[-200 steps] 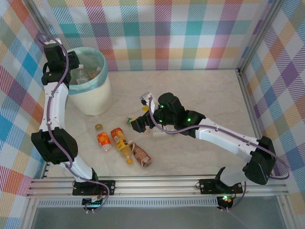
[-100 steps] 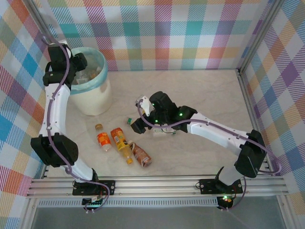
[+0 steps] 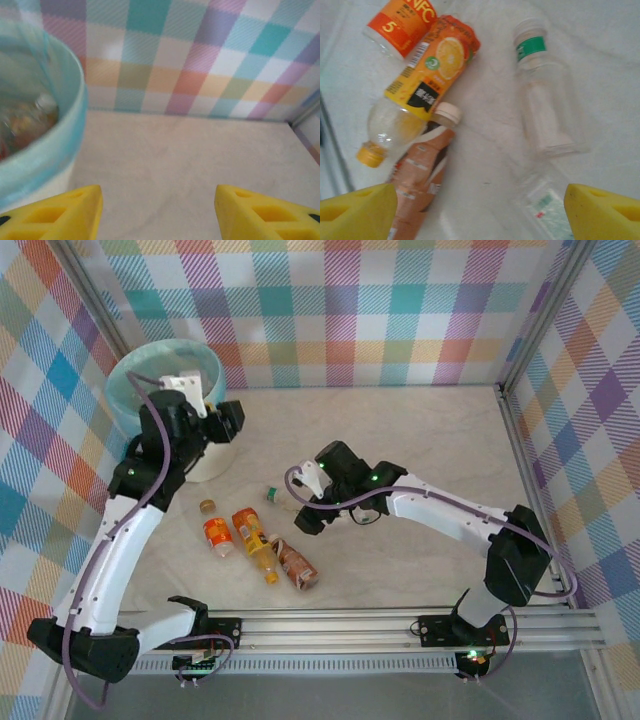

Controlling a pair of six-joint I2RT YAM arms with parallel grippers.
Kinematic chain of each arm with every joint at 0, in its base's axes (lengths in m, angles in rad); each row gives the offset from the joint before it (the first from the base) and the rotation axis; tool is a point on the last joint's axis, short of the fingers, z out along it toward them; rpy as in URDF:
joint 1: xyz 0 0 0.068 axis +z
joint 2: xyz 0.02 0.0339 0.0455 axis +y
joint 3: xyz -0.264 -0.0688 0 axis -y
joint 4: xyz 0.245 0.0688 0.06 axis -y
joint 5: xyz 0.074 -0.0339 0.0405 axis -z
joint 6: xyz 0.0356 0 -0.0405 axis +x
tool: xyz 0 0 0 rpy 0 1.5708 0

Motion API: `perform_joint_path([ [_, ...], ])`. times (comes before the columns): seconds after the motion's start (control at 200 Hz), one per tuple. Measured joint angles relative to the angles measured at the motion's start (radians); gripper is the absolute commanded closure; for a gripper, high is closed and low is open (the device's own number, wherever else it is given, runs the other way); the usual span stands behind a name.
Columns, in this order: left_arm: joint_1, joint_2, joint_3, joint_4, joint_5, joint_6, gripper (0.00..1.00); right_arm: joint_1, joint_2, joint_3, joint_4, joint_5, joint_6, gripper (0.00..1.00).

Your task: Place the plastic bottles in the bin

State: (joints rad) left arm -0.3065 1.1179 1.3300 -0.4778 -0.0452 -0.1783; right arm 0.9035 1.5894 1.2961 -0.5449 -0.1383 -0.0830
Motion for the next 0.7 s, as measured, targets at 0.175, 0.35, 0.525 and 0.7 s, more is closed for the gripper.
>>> perform_joint_path([
  [0.175,-0.032,-0.045,-0.124,-0.082,-0.069,-0.06,0.37,0.016,0.021,-0.017,0.05,-0.075,0.209,0.18],
  [0.35,-0.032,-0.126,-0.201,-0.144,-0.204,-0.115,0.35,0.062,0.142,0.042,0.069,-0.085,0.33,0.2],
  [0.525,-0.032,-0.191,-0.236,-0.165,-0.311,-0.14,0.34,0.108,0.269,0.161,0.043,-0.084,0.368,0.21],
  [0.7,-0.032,-0.226,-0.271,-0.183,-0.396,-0.148,0.32,0.129,0.373,0.295,0.003,-0.083,0.386,0.22],
])
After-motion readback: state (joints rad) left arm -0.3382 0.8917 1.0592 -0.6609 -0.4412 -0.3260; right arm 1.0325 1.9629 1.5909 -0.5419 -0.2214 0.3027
